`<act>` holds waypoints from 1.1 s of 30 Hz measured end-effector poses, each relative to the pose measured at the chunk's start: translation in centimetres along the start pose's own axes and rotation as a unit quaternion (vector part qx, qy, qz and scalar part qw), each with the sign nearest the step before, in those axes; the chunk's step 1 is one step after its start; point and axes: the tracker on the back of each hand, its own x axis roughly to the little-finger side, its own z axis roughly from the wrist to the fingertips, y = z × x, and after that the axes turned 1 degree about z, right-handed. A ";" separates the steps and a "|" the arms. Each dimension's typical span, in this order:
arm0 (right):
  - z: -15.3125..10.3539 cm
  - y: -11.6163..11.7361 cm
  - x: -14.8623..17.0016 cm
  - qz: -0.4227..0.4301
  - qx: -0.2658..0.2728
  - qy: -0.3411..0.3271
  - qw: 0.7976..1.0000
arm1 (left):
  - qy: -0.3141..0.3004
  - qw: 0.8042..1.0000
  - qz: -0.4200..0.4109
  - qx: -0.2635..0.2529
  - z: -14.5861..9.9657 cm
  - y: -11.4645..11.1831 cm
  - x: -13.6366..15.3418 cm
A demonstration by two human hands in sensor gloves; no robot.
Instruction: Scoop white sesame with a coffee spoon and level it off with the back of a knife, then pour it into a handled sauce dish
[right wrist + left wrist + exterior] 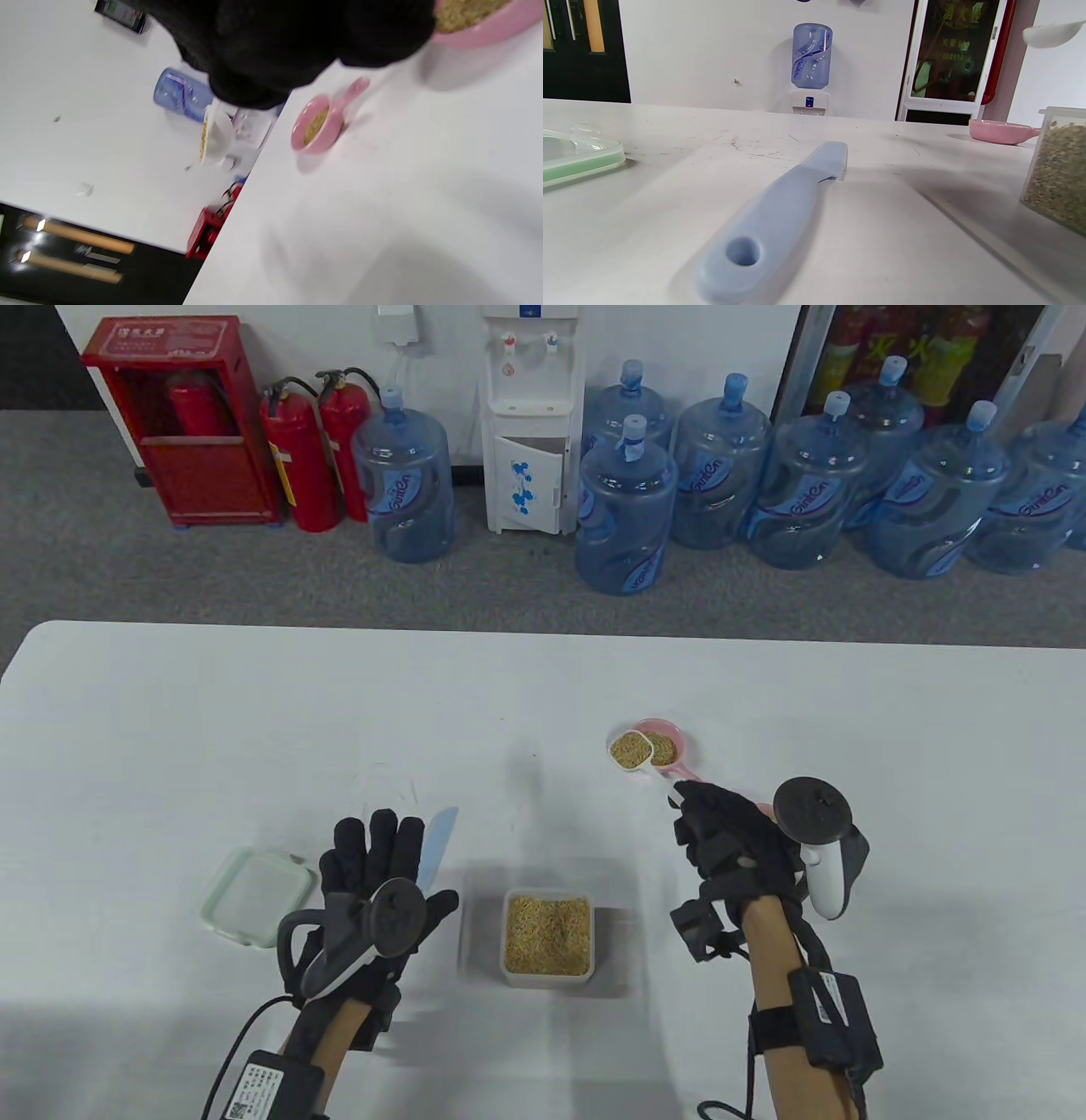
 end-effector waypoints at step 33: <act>4.1 6.2 -2.0 -0.485 0.206 -0.014 0.850 | -0.014 1.000 -0.003 0.023 0.4 -0.2 -0.1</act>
